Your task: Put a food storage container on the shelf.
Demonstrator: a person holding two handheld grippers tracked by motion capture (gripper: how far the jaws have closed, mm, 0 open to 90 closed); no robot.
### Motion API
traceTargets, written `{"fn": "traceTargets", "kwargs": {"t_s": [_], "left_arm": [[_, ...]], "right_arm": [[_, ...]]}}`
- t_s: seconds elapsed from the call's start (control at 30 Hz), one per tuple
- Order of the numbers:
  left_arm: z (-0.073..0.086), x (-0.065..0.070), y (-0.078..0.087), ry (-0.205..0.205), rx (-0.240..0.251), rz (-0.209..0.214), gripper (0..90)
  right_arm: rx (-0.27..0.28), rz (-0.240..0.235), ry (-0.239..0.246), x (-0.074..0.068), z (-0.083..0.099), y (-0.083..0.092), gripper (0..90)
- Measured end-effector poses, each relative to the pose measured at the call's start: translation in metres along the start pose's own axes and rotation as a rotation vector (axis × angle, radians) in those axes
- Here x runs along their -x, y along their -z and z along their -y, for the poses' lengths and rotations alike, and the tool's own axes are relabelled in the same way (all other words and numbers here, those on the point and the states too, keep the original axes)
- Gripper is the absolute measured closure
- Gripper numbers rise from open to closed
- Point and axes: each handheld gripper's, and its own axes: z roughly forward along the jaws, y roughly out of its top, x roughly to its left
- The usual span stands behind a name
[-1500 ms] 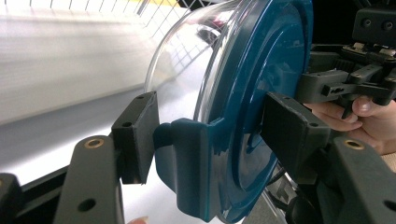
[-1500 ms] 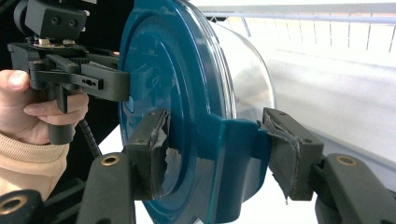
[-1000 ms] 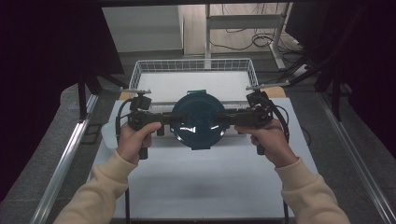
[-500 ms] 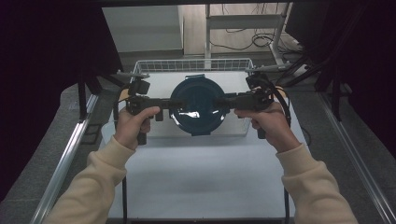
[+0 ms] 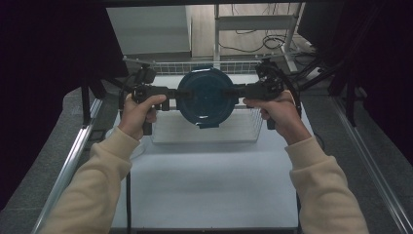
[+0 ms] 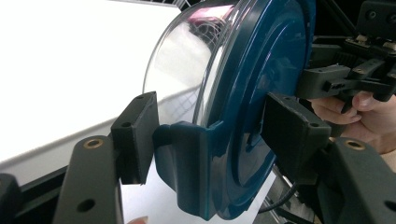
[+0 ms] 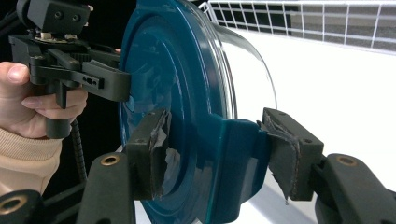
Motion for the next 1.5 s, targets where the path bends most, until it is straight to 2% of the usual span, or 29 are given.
{"fn": "traceTargets", "kwargs": {"t_s": [0.2, 0.33, 0.57, 0.87, 1.1, 1.13, 1.33, 1.5], "left_arm": [[-0.016, -0.008, 0.0, 0.013, 0.003, -0.001, 37.6], [-0.024, -0.013, -0.003, 0.024, 0.007, -0.008, 38.2], [-0.04, -0.031, -0.015, 0.062, -0.006, -0.006, 38.0], [-0.056, -0.044, -0.023, 0.07, -0.011, -0.024, 37.7], [-0.059, -0.063, -0.037, 0.122, -0.034, -0.027, 37.3], [-0.059, -0.066, -0.038, 0.14, -0.028, -0.02, 37.6], [-0.062, -0.073, -0.044, 0.181, -0.009, -0.018, 38.3], [-0.063, -0.084, -0.053, 0.251, 0.004, -0.013, 38.3]], "right_arm": [[0.006, -0.004, -0.002, 0.007, -0.016, -0.005, 42.4], [0.0, -0.019, -0.028, 0.018, -0.024, -0.012, 42.4], [0.005, -0.016, -0.062, 0.036, -0.03, -0.022, 42.3], [0.002, -0.026, -0.107, 0.054, -0.039, -0.034, 42.3], [-0.02, -0.022, -0.169, 0.071, -0.036, -0.048, 42.2], [-0.02, -0.022, -0.178, 0.074, -0.034, -0.05, 42.0], [-0.002, -0.027, -0.236, 0.083, -0.035, -0.054, 41.1], [-0.012, -0.022, -0.288, 0.09, -0.035, -0.06, 38.2]]}}
